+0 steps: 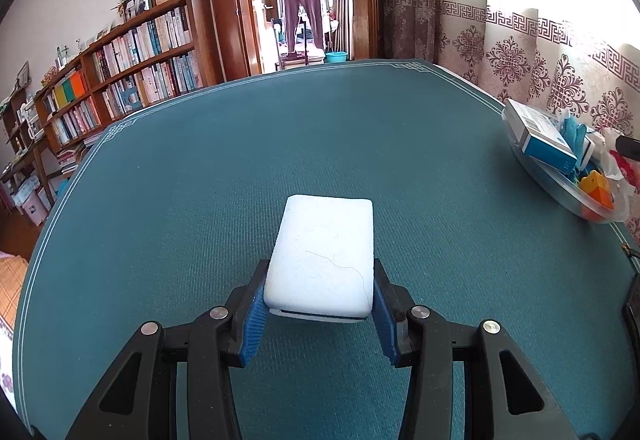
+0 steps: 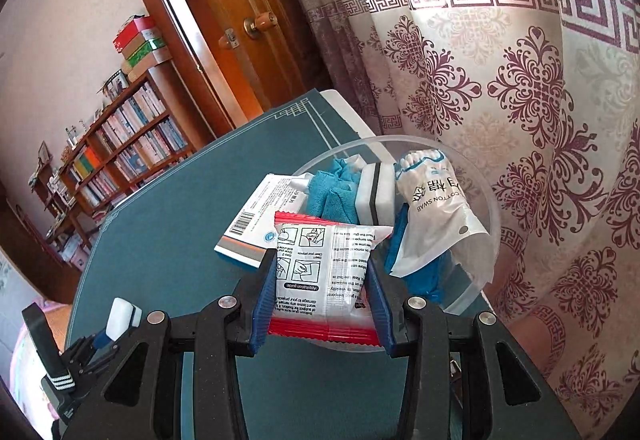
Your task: Organize objects
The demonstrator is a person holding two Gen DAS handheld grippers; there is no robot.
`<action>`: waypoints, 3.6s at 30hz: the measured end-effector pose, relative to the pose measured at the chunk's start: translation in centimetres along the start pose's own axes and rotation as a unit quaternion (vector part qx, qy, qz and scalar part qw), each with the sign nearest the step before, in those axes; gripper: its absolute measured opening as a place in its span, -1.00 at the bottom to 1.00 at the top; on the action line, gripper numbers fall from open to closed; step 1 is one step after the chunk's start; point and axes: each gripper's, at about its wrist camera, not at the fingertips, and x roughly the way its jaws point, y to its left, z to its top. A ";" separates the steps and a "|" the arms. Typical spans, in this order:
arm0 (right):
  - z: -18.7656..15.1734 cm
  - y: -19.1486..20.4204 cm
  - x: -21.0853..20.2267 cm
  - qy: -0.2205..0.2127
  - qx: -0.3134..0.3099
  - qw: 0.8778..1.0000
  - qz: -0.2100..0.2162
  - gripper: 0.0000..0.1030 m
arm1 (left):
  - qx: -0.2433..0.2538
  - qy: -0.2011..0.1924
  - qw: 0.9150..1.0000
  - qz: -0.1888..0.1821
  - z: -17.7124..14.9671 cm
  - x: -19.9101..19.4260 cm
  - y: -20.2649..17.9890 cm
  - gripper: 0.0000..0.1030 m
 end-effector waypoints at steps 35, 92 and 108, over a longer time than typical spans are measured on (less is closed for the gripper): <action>-1.6 -2.3 0.3 0.010 0.028 1.000 0.006 0.23 | 0.034 -0.008 0.999 -0.034 1.1 -1.7 -3.6 -0.05; -3.9 -3.2 -3.5 -0.005 -0.035 0.999 0.004 0.23 | 0.076 -0.024 0.974 -0.211 11.1 0.6 -18.8 0.72; -4.1 -2.4 -3.9 0.006 -0.060 0.997 -0.049 0.78 | 0.096 -0.055 0.989 -0.095 7.6 -3.3 -16.2 0.99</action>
